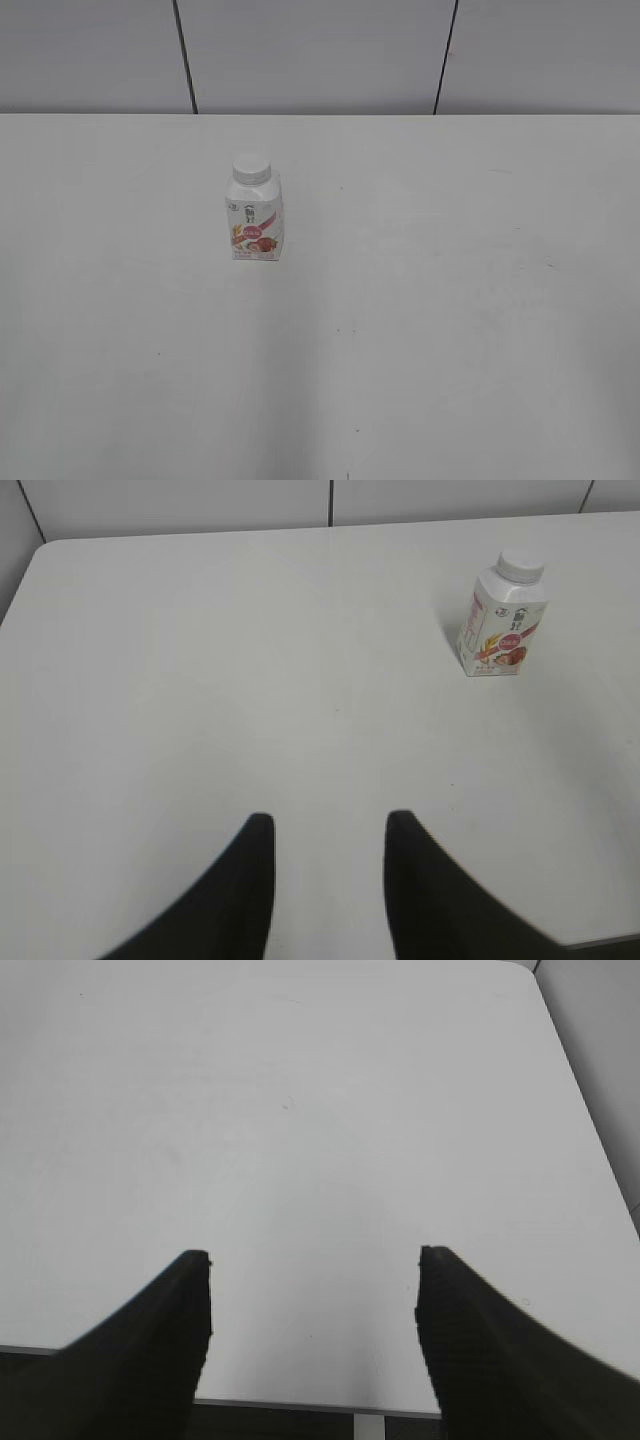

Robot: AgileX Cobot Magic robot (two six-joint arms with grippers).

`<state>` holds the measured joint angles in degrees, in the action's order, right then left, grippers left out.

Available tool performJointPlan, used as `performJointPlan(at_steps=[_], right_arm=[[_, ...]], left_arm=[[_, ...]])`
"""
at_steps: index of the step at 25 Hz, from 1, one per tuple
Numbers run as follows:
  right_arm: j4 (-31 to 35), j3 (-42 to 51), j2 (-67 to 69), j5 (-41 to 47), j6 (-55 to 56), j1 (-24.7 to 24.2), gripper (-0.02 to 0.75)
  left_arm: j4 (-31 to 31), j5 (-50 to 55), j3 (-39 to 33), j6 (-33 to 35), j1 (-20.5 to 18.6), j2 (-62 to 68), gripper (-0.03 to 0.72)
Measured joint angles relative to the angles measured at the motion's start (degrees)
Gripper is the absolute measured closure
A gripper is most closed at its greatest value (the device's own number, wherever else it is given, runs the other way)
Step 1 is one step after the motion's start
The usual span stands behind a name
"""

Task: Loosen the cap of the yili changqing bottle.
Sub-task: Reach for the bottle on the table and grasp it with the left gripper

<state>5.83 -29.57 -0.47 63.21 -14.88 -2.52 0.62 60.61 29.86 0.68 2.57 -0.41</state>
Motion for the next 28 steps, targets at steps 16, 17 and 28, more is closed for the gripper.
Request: performJointPlan(at_steps=[16,17,28], right_arm=[[0.0,0.0,0.0,0.0,0.0,0.0,0.225],[0.0,0.0,0.0,0.0,0.0,0.0,0.225],[0.0,0.0,0.0,0.0,0.0,0.0,0.225]], left_arm=[[0.0,0.0,0.0,0.0,0.0,0.0,0.448],[0.0,0.0,0.0,0.0,0.0,0.0,0.448],[-0.6,0.0,0.0,0.0,0.0,0.0,0.448]])
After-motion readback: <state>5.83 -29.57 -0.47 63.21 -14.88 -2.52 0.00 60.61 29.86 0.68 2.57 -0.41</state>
